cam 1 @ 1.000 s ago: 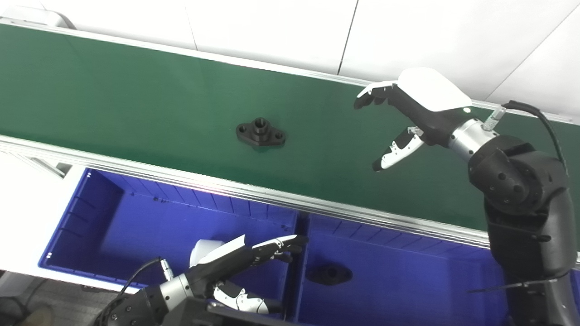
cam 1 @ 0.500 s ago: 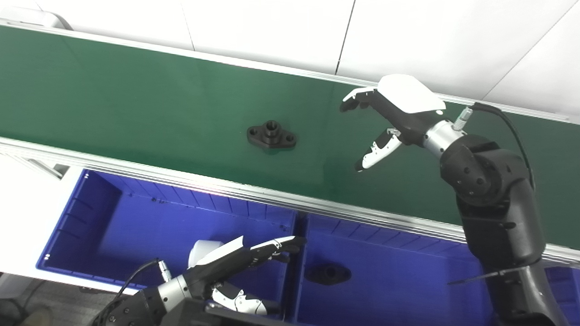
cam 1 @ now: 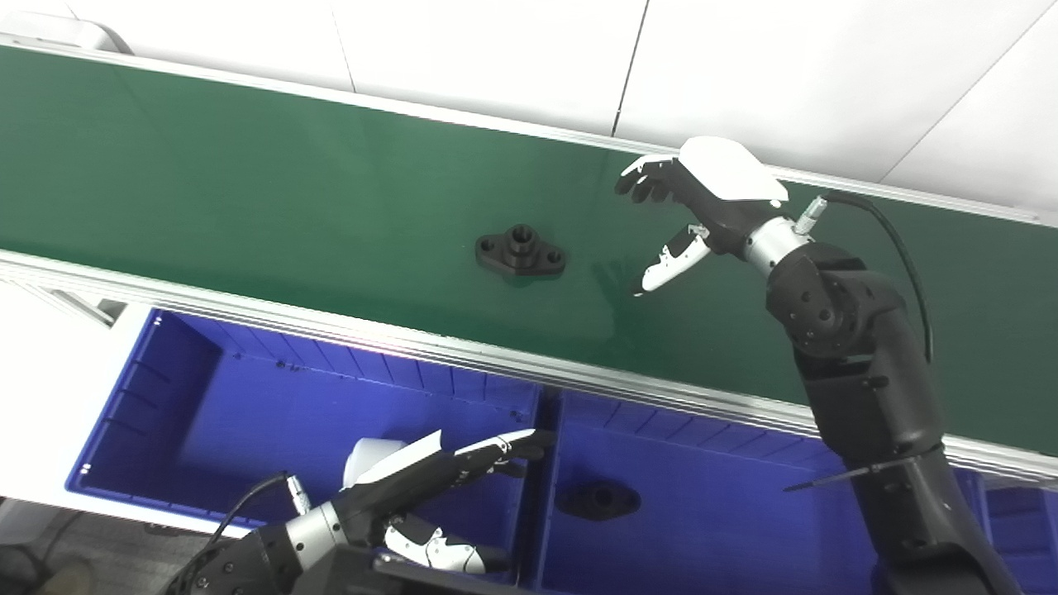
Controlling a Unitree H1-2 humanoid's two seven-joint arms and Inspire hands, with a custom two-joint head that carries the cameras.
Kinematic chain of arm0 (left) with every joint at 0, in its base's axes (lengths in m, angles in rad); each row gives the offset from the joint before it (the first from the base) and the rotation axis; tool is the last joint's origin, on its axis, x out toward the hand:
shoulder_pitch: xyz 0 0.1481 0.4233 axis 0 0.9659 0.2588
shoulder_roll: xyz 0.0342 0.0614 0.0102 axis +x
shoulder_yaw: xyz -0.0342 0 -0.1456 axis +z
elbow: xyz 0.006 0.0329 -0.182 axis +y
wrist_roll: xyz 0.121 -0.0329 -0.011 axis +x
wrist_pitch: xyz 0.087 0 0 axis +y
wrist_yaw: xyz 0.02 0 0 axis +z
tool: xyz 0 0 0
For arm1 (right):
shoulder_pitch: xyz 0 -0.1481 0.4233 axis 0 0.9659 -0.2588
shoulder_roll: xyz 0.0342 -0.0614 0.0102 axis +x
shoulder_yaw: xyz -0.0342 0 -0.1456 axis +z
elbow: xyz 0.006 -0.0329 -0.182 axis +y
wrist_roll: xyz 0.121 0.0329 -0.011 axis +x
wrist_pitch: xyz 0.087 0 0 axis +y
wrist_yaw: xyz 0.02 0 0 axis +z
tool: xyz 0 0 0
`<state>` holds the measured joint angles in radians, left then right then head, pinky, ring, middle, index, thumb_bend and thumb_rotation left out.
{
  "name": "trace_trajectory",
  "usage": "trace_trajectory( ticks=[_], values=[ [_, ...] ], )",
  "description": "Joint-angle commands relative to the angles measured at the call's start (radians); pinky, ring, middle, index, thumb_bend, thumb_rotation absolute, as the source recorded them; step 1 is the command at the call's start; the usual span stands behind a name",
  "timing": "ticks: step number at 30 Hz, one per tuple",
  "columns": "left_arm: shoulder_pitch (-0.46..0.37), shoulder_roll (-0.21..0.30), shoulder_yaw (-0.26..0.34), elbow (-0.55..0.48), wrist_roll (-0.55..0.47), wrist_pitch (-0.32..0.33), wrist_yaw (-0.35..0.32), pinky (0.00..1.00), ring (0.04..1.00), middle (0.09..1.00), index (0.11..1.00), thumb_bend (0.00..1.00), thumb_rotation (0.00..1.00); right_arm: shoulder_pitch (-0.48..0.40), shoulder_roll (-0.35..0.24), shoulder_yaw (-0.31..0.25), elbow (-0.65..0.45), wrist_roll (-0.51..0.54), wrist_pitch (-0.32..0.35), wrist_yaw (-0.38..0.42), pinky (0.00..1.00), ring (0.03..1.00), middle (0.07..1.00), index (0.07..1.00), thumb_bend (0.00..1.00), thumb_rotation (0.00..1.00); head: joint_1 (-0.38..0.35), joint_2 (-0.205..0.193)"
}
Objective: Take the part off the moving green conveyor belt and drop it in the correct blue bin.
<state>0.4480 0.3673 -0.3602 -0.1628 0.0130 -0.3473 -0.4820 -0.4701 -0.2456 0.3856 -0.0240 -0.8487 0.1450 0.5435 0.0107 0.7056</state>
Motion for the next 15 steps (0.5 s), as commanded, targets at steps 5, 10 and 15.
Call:
trace_trajectory(
  ticks=[5, 10, 15],
  values=[
    [0.013, 0.002, 0.0, -0.02, -0.016, -0.03, 0.012, 0.88, 0.943, 0.977, 0.956, 0.37, 0.37, -0.041, -0.005, 0.005, 0.019, 0.032, -0.041, -0.065, 0.65, 0.7, 0.705, 0.721, 0.92, 0.16, 0.013, 0.0],
    [0.016, -0.001, -0.005, -0.022, -0.006, -0.033, 0.015, 0.88, 0.944, 0.977, 0.956, 0.35, 0.36, -0.041, -0.001, 0.023, 0.026, 0.03, -0.022, -0.075, 0.69, 0.736, 0.737, 0.727, 0.92, 0.16, 0.02, 0.001],
    [0.023, -0.003, -0.005, -0.029, -0.004, -0.028, 0.02, 0.87, 0.937, 0.974, 0.95, 0.36, 0.35, -0.045, 0.011, 0.042, 0.046, 0.017, -0.007, -0.084, 0.7, 0.766, 0.777, 0.725, 0.91, 0.16, 0.018, 0.006]
  ],
)
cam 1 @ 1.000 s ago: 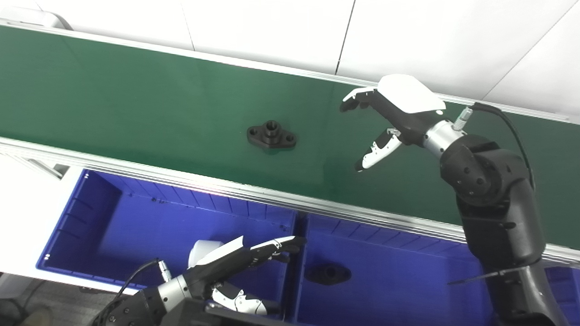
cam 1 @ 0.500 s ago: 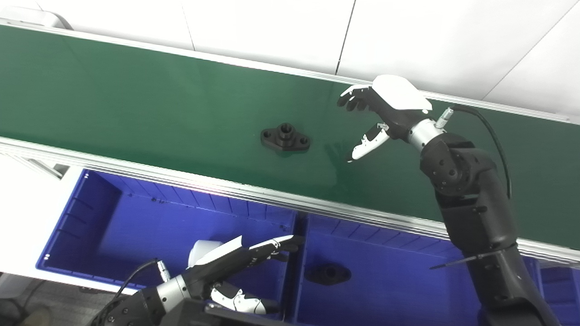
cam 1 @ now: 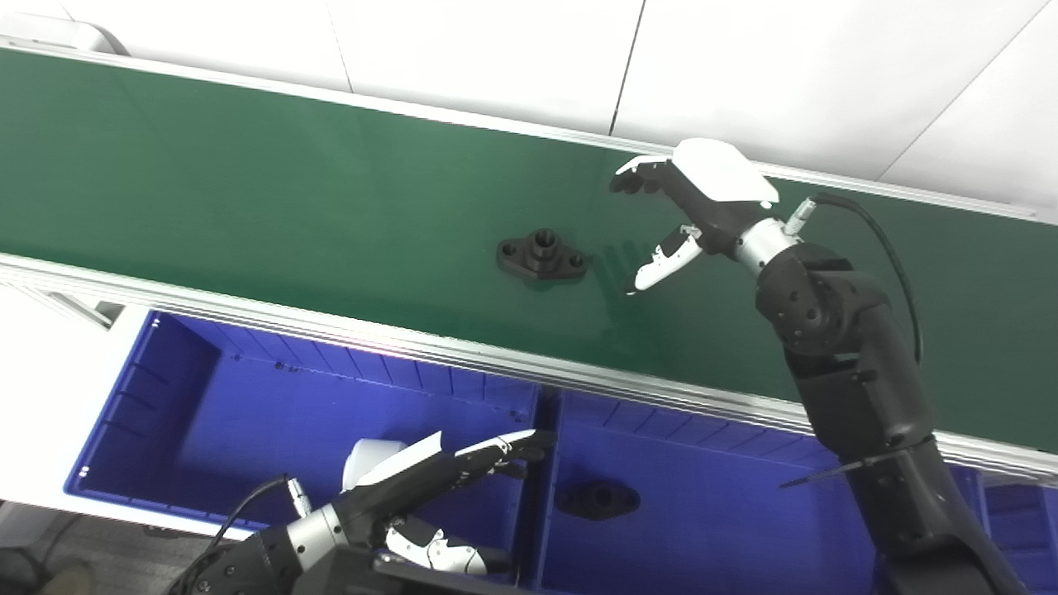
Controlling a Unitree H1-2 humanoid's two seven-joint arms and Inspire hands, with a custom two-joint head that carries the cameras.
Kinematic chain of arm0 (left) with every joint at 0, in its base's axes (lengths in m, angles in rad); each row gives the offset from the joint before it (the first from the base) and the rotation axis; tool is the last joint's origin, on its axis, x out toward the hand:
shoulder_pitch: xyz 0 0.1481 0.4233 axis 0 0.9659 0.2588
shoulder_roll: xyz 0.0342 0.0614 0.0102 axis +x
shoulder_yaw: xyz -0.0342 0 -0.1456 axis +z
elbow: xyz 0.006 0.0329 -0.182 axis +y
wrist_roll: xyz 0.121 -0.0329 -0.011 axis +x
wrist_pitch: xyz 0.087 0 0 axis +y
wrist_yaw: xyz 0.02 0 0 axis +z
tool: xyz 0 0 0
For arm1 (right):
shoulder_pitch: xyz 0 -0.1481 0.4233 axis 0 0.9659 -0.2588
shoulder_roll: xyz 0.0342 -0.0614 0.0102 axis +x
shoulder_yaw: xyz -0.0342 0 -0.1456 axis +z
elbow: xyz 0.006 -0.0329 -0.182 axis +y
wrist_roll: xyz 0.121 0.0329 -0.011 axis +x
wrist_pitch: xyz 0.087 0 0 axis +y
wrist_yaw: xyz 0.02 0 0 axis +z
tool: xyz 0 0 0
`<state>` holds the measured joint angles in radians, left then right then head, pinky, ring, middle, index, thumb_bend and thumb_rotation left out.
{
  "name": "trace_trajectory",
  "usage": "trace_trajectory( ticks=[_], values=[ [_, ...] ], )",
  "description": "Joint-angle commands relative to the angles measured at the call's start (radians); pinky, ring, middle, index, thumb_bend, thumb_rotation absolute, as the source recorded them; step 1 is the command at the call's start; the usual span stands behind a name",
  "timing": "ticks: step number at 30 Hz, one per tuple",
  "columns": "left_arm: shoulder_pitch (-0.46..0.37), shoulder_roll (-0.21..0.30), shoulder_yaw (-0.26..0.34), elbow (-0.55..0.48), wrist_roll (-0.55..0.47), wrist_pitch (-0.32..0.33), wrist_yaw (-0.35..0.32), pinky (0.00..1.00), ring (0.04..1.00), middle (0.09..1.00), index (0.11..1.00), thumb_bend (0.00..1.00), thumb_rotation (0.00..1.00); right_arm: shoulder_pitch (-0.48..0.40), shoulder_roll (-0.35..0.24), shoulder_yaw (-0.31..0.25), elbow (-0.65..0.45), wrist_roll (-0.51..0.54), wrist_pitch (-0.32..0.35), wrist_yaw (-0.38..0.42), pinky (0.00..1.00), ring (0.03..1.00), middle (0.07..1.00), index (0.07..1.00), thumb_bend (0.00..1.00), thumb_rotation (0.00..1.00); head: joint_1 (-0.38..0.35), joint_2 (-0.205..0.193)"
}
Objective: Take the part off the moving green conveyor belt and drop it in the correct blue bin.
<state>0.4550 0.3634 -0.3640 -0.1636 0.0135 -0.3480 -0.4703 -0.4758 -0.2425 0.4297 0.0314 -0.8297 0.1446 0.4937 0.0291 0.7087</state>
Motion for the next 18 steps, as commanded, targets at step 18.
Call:
trace_trajectory(
  ticks=[18],
  values=[
    [0.032, 0.002, -0.003, -0.042, -0.006, -0.022, 0.011, 0.88, 0.938, 0.973, 0.952, 0.35, 0.38, -0.027, 0.036, 0.034, 0.049, -0.034, 0.015, -0.06, 0.63, 0.689, 0.711, 0.727, 0.9, 0.15, -0.002, 0.016]
  ],
)
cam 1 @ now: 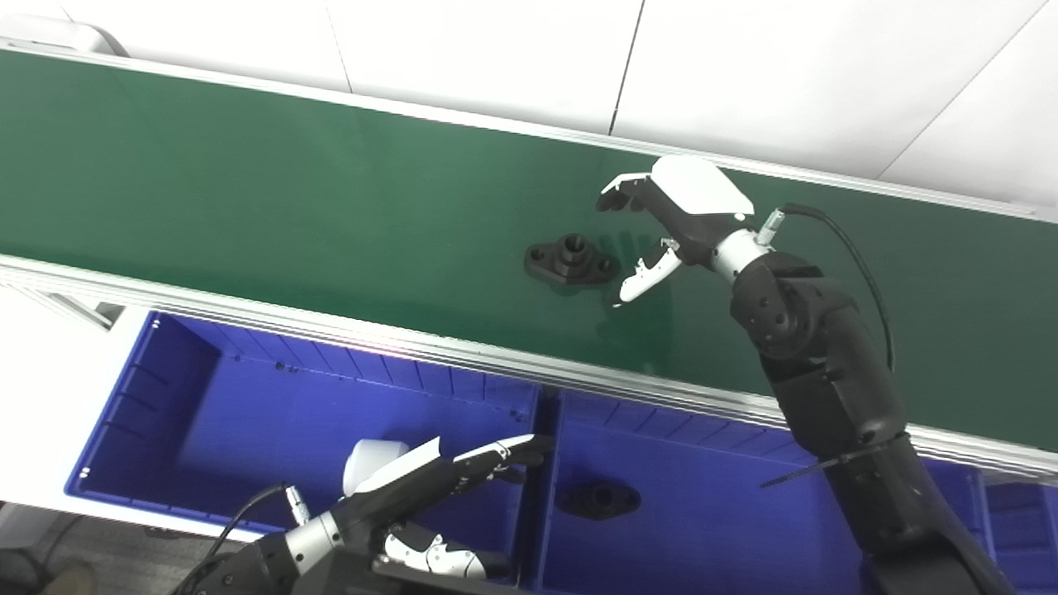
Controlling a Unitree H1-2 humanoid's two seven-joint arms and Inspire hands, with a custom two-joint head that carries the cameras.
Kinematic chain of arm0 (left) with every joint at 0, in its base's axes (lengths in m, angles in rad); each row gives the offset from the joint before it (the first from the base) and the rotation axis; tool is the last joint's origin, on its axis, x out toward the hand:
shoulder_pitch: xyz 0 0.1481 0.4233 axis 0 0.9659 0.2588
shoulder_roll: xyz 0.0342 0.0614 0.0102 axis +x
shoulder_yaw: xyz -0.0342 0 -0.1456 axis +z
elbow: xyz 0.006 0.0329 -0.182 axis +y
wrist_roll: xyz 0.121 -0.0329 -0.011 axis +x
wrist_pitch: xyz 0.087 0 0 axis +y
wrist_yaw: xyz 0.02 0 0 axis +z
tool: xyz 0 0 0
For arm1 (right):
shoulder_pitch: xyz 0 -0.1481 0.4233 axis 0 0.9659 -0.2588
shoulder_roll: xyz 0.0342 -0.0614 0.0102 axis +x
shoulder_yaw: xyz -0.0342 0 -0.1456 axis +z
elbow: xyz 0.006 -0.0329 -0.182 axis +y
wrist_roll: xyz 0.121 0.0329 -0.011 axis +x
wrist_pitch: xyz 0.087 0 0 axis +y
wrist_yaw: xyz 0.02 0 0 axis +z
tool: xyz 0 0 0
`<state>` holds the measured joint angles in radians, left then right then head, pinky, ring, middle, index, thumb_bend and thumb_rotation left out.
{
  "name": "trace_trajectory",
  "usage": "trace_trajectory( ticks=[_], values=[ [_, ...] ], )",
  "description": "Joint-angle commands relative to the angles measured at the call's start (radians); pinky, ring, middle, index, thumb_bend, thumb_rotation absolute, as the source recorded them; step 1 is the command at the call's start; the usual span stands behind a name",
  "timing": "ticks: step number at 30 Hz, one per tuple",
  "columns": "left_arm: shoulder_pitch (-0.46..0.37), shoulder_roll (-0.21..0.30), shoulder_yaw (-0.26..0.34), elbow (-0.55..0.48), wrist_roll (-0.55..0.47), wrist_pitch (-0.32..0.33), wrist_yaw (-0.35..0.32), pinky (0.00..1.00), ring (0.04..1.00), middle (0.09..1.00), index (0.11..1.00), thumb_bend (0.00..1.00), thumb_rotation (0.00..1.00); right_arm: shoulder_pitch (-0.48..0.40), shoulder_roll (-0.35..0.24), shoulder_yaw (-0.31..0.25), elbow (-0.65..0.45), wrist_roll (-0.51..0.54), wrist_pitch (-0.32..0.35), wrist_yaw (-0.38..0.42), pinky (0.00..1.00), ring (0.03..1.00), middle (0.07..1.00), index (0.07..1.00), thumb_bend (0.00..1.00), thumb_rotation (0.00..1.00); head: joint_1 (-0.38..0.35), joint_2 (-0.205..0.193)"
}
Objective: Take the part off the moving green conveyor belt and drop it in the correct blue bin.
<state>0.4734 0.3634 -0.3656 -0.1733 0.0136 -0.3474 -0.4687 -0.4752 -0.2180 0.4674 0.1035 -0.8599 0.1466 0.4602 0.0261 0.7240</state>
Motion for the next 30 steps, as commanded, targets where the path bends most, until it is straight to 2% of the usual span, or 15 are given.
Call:
trace_trajectory(
  ticks=[1, 9, 12, 16, 17, 18, 19, 20, 23, 30],
  values=[
    [0.015, 0.002, -0.001, -0.033, -0.005, -0.023, 0.01, 0.88, 0.938, 0.973, 0.951, 0.35, 0.38, -0.025, 0.013, -0.001, -0.022, -0.007, 0.013, -0.03, 0.63, 0.686, 0.709, 0.727, 0.9, 0.15, 0.0, 0.001],
    [0.021, 0.006, 0.0, -0.037, -0.011, -0.019, 0.009, 0.88, 0.938, 0.971, 0.95, 0.35, 0.39, -0.017, 0.028, 0.019, 0.022, -0.025, -0.001, -0.069, 0.67, 0.716, 0.728, 0.731, 0.9, 0.15, -0.004, 0.004],
    [0.021, 0.006, 0.0, -0.035, -0.011, -0.021, 0.009, 0.88, 0.939, 0.971, 0.948, 0.36, 0.39, -0.016, 0.045, 0.033, 0.08, -0.039, 0.004, -0.1, 0.68, 0.745, 0.761, 0.728, 0.9, 0.15, -0.006, 0.007],
    [0.021, 0.008, 0.0, -0.038, -0.014, -0.02, 0.008, 0.88, 0.942, 0.974, 0.951, 0.36, 0.41, -0.015, 0.072, 0.052, 0.165, -0.042, -0.022, -0.185, 0.61, 0.669, 0.689, 0.669, 0.89, 0.05, -0.011, 0.012],
    [0.021, 0.008, 0.001, -0.038, -0.015, -0.021, 0.009, 0.88, 0.944, 0.975, 0.952, 0.36, 0.41, -0.017, 0.079, 0.065, 0.197, -0.055, -0.037, -0.227, 0.54, 0.611, 0.651, 0.583, 0.71, 0.09, -0.012, 0.011],
    [0.021, 0.007, 0.002, -0.037, -0.015, -0.021, 0.01, 0.88, 0.942, 0.974, 0.951, 0.36, 0.39, -0.019, 0.082, 0.076, 0.22, -0.063, -0.047, -0.256, 0.49, 0.556, 0.579, 0.516, 0.6, 0.03, -0.011, 0.011],
    [0.021, 0.007, 0.002, -0.037, -0.017, -0.022, 0.01, 0.88, 0.941, 0.974, 0.951, 0.36, 0.39, -0.021, 0.086, 0.086, 0.241, -0.07, -0.052, -0.282, 0.47, 0.538, 0.554, 0.494, 0.56, 0.02, -0.011, 0.011],
    [0.021, 0.006, 0.003, -0.037, -0.017, -0.024, 0.011, 0.88, 0.942, 0.974, 0.951, 0.36, 0.39, -0.023, 0.089, 0.097, 0.257, -0.077, -0.049, -0.296, 0.45, 0.49, 0.55, 0.487, 0.54, 0.01, -0.01, 0.011],
    [0.02, 0.007, 0.005, -0.043, -0.008, -0.02, 0.014, 0.88, 0.941, 0.974, 0.953, 0.35, 0.41, -0.027, 0.089, 0.123, 0.281, -0.084, -0.035, -0.303, 0.39, 0.432, 0.54, 0.491, 0.52, 0.0, -0.01, 0.012],
    [0.016, 0.013, 0.009, -0.035, -0.017, -0.028, 0.011, 0.89, 0.946, 0.978, 0.954, 0.35, 0.42, -0.021, 0.066, 0.124, 0.27, -0.045, -0.064, -0.345, 0.38, 0.4, 0.536, 0.5, 0.51, 0.0, -0.02, 0.01]
  ],
)
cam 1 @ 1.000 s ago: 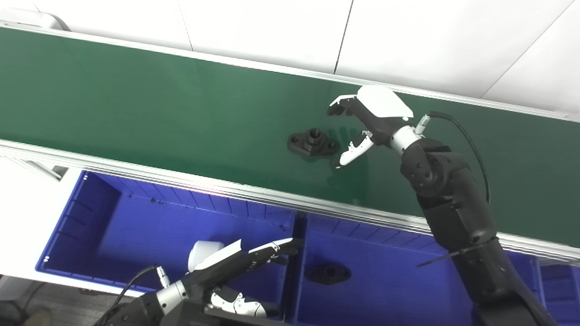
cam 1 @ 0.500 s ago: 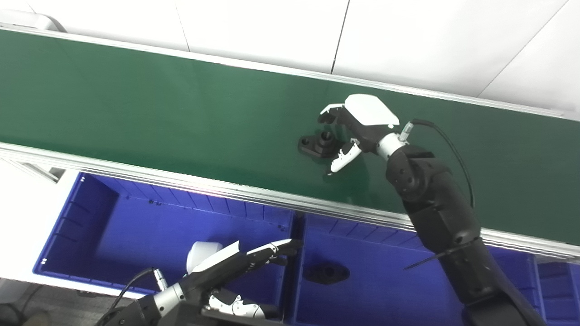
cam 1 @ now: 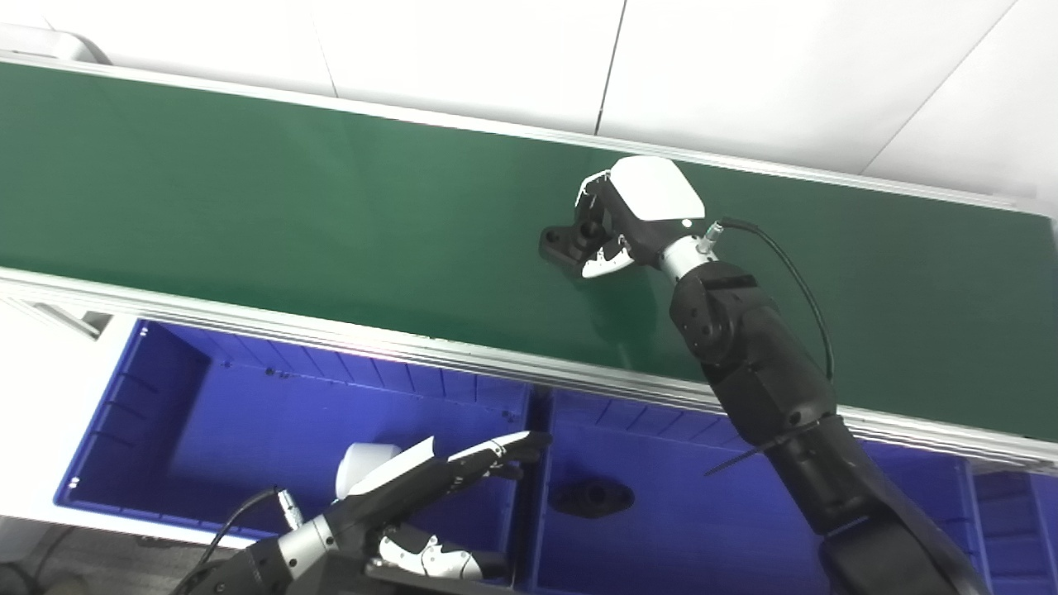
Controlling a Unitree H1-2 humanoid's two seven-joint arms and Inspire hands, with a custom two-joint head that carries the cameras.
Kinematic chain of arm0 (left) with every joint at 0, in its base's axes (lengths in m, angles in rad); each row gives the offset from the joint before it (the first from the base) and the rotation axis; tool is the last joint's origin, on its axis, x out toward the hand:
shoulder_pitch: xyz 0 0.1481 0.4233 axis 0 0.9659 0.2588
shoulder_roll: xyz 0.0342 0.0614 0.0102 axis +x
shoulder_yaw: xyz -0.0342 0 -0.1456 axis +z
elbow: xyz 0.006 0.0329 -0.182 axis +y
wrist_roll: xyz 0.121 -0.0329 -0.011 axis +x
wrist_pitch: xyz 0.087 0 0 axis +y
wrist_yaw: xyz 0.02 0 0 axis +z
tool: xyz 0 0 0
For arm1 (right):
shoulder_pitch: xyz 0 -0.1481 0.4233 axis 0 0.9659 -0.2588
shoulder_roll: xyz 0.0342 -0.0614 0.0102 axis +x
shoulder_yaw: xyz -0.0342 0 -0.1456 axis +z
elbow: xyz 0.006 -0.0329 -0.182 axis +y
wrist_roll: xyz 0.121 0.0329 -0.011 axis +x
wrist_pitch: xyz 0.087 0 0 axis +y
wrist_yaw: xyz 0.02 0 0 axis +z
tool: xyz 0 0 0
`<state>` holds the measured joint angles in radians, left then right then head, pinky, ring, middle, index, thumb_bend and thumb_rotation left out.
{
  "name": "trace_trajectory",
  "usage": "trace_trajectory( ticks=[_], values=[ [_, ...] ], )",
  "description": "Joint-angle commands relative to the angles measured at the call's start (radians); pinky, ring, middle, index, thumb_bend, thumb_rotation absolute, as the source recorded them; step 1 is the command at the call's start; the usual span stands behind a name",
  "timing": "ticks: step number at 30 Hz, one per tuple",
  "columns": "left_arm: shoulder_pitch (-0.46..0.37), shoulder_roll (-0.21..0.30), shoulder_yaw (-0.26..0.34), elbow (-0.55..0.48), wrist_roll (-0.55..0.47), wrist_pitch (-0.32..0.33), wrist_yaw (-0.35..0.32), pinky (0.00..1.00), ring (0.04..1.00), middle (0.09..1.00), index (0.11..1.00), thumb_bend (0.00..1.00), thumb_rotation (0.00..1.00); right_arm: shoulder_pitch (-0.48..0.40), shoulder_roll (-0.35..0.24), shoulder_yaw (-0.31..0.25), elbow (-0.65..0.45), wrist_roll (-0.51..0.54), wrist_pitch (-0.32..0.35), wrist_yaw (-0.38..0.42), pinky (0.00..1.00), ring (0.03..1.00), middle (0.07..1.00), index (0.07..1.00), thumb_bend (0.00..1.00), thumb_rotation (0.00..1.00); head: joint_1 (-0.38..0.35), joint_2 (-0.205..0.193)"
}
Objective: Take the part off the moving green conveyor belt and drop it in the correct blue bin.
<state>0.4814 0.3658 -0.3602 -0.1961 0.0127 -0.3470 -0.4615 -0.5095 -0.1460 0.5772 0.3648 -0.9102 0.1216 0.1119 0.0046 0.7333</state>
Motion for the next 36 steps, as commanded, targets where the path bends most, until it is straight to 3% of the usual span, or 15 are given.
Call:
trace_trajectory(
  ticks=[1, 7, 17, 25, 36],
  values=[
    [0.006, 0.011, 0.004, -0.009, -0.018, -0.031, 0.003, 0.89, 0.945, 0.977, 0.954, 0.35, 0.43, 0.013, -0.011, 0.011, -0.001, 0.012, -0.045, -0.002, 0.38, 0.4, 0.537, 0.502, 0.51, 0.0, 0.0, 0.0],
    [-0.002, 0.013, 0.008, -0.007, -0.029, -0.024, -0.001, 0.88, 0.943, 0.974, 0.95, 0.35, 0.41, 0.008, -0.022, 0.002, -0.066, 0.034, -0.011, 0.036, 0.3, 0.438, 0.571, 0.517, 0.49, 0.0, -0.009, -0.001],
    [-0.011, 0.016, 0.011, -0.011, -0.037, -0.013, -0.008, 0.89, 0.944, 0.975, 0.95, 0.36, 0.39, -0.007, -0.041, -0.028, -0.12, 0.045, 0.01, 0.113, 0.29, 0.433, 0.558, 0.523, 0.49, 0.0, -0.017, -0.001],
    [-0.009, 0.019, 0.014, -0.019, -0.024, -0.003, -0.006, 0.88, 0.941, 0.973, 0.95, 0.34, 0.39, 0.025, -0.062, -0.079, -0.251, 0.053, 0.05, 0.183, 0.3, 0.428, 0.548, 0.515, 0.49, 0.0, -0.022, 0.002],
    [-0.026, 0.016, 0.011, 0.022, -0.052, -0.042, -0.018, 0.89, 0.95, 0.975, 0.952, 0.34, 0.39, 0.061, -0.07, -0.137, -0.347, 0.062, 0.08, 0.229, 0.3, 0.421, 0.534, 0.541, 0.49, 0.0, -0.031, 0.008]
  ],
)
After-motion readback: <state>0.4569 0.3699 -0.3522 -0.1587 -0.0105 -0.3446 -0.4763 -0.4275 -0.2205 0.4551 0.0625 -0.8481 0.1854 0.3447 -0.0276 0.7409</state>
